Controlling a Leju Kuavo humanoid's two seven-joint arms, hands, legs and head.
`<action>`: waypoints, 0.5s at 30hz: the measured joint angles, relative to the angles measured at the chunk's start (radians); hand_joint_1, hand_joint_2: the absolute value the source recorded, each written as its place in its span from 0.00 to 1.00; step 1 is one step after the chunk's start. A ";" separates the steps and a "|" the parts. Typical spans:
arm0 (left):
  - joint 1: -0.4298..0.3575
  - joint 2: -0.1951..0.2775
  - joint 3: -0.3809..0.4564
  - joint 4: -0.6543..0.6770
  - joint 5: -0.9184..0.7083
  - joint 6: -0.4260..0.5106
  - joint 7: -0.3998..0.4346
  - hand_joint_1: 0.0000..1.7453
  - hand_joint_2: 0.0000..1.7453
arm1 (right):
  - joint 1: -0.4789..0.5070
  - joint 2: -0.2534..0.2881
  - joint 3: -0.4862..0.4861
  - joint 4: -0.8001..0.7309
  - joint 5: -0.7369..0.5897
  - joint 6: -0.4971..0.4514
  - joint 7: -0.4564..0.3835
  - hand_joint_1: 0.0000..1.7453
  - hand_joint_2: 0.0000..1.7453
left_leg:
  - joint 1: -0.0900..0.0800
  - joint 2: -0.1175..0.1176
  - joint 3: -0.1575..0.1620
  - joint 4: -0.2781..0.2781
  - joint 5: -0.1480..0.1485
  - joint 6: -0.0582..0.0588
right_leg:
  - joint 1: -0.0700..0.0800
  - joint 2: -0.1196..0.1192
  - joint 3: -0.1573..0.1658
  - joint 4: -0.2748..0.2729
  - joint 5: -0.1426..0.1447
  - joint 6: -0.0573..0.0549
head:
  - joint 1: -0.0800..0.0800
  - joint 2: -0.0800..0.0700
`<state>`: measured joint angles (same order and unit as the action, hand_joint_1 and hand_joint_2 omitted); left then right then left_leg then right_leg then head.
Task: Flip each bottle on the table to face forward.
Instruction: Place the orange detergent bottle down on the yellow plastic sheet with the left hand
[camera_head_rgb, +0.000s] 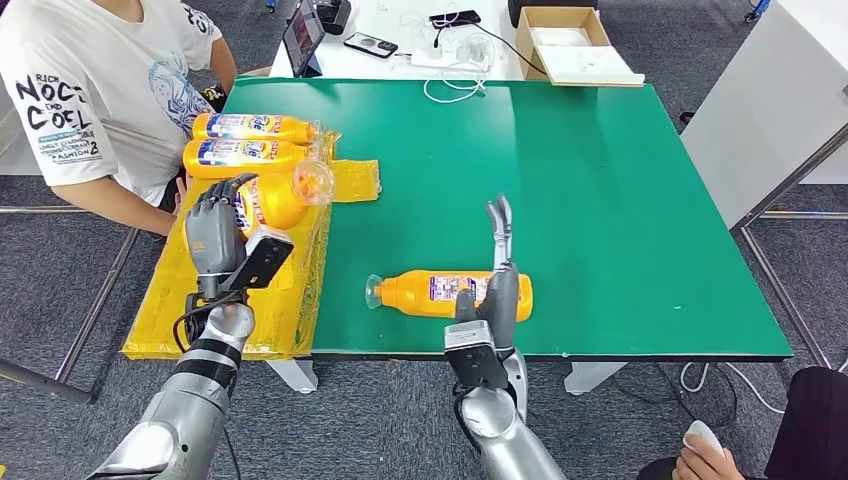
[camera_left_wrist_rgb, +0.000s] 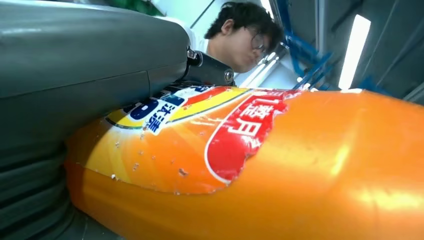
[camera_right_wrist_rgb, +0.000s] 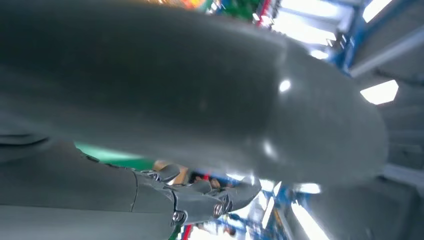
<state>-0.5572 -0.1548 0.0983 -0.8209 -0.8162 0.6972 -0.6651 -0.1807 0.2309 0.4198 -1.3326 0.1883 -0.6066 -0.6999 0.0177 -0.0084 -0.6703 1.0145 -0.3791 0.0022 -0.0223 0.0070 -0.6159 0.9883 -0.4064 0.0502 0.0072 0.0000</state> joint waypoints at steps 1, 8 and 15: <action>-0.003 0.001 0.025 0.017 -0.019 0.001 0.001 1.00 1.00 | 0.004 -0.002 0.000 -0.017 -0.003 -0.005 0.000 0.00 0.00 | 0.000 0.000 0.000 0.000 0.000 0.000 | 0.000 0.000 0.000 0.000 0.000 0.000 | 0.000 0.000; -0.014 0.003 0.139 0.095 -0.219 0.002 0.047 1.00 1.00 | 0.014 -0.008 -0.001 -0.080 -0.021 -0.015 0.000 0.00 0.00 | 0.000 0.000 0.000 0.000 0.000 0.000 | 0.000 0.000 0.000 0.000 0.000 0.000 | 0.000 0.000; -0.012 0.018 0.221 0.160 -0.576 0.002 0.186 1.00 1.00 | 0.017 -0.018 -0.001 -0.109 -0.037 -0.037 0.000 0.00 0.00 | 0.000 0.000 0.000 0.000 0.000 0.000 | 0.000 0.000 0.000 0.000 0.000 0.000 | 0.000 0.000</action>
<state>-0.5691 -0.1371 0.3190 -0.6612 -1.3918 0.6992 -0.4793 -0.1633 0.2129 0.4185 -1.4412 0.1510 -0.6436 -0.7004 0.0178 -0.0086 -0.6705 1.0145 -0.3791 0.0022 -0.0222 0.0074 -0.6158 0.9882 -0.4064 0.0502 0.0072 0.0000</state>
